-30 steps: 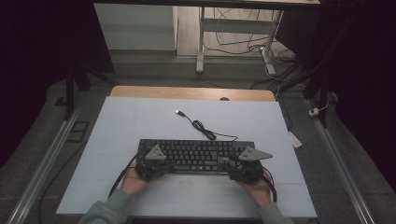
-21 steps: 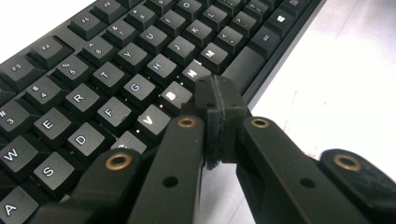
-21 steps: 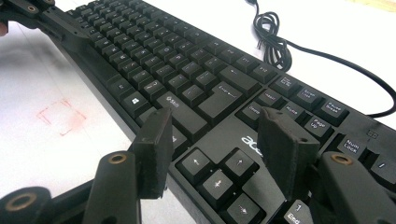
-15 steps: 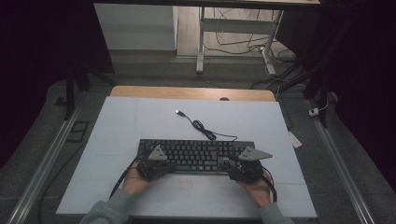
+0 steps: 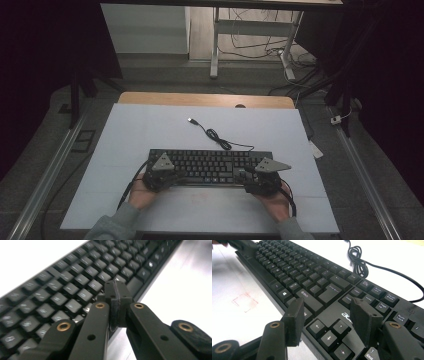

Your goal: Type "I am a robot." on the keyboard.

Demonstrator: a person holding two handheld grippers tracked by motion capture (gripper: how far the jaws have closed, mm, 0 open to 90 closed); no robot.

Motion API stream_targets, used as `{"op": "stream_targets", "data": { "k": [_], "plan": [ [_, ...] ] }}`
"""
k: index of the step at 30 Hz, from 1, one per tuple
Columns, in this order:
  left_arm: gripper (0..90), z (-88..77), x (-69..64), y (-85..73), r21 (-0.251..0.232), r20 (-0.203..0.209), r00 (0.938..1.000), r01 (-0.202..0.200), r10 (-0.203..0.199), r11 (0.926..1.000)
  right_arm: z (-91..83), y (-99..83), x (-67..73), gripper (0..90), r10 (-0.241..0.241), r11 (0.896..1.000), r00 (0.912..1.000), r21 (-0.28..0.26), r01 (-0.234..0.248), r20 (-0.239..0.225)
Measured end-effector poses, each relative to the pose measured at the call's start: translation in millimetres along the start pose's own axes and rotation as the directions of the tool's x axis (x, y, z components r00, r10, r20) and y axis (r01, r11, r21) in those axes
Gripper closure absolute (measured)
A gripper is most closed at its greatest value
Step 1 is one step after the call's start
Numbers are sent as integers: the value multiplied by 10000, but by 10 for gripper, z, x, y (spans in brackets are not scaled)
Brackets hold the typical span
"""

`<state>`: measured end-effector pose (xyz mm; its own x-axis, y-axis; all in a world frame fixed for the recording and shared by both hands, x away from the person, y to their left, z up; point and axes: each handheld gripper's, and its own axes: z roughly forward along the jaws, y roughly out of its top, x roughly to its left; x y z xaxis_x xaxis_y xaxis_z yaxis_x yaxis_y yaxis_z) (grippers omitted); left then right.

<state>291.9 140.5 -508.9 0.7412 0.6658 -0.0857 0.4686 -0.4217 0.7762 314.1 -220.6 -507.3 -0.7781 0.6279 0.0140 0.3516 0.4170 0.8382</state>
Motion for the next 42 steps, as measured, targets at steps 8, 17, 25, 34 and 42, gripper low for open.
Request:
{"op": "stream_targets", "data": {
  "k": [8, 17, 25, 34, 42],
  "plan": [
    [605, -94, 93, -36, -333, -453, 9962, 723, -737, 9968, 4, -5, 2, 454, -21, 10000, 10000, 4, 21, -7],
    [435, -155, 128, -52, -208, -358, 9950, 924, -931, 9955, 2, -14, -14, 449, -13, 10000, 10000, -44, 13, 74],
    [403, -140, 129, -55, -91, -441, 9949, 909, -912, 9958, 8, -18, -14, 448, -46, 10000, 9999, -5, 46, 96],
    [394, -137, 136, -59, -50, -573, 9944, 891, -892, 9960, 8, -20, -14, 448, -69, 10000, 9999, 11, 69, 136],
    [393, -143, 154, -63, -83, -662, 9935, 927, -930, 9957, 12, -22, -15, 448, -111, 9999, 9998, 90, 109, 179]
  ]
}}
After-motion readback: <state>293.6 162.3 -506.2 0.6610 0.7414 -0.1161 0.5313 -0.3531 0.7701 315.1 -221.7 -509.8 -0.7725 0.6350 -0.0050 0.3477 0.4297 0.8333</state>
